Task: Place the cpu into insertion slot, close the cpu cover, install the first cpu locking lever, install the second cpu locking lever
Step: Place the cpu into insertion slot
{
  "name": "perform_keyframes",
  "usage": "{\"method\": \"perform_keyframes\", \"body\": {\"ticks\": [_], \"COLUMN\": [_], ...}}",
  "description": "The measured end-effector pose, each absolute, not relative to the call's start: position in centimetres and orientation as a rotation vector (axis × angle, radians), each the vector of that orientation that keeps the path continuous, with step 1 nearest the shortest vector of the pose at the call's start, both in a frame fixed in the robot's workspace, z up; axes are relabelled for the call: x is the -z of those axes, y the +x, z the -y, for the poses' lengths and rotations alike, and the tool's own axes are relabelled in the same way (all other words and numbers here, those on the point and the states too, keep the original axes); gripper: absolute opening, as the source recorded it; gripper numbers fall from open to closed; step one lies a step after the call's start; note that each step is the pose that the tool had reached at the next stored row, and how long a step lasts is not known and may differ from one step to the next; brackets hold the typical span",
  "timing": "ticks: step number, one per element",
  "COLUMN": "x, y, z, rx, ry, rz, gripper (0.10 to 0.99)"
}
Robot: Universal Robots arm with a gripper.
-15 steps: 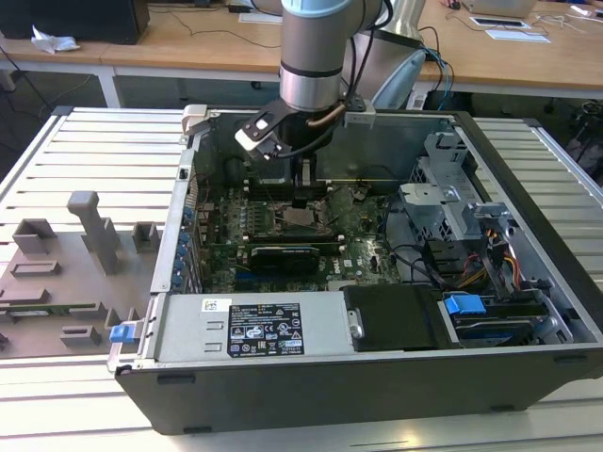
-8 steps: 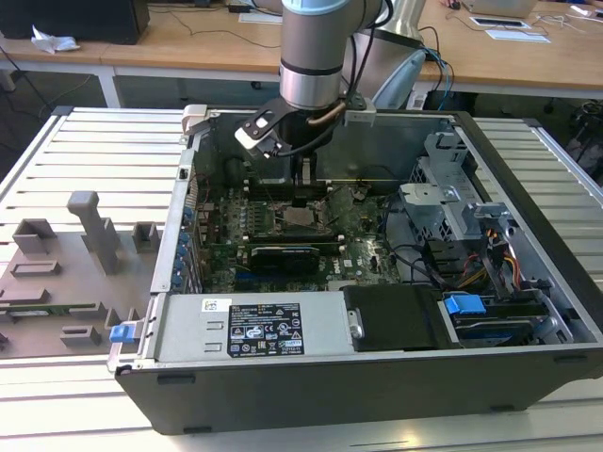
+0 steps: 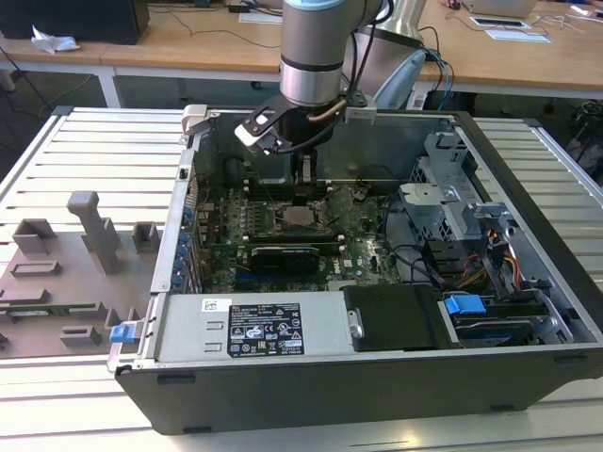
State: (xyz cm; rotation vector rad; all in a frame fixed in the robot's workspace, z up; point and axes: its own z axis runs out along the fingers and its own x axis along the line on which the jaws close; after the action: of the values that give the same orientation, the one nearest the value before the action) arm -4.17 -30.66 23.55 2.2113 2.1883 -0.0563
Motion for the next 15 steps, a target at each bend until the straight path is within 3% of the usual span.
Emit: {"method": "perform_keyframes", "body": {"ticks": [15], "x": [-24.7], "y": [-4.2], "z": [30.7], "rx": [0.056], "ry": [2.211], "rz": [-2.188], "gripper": [0.106]}}
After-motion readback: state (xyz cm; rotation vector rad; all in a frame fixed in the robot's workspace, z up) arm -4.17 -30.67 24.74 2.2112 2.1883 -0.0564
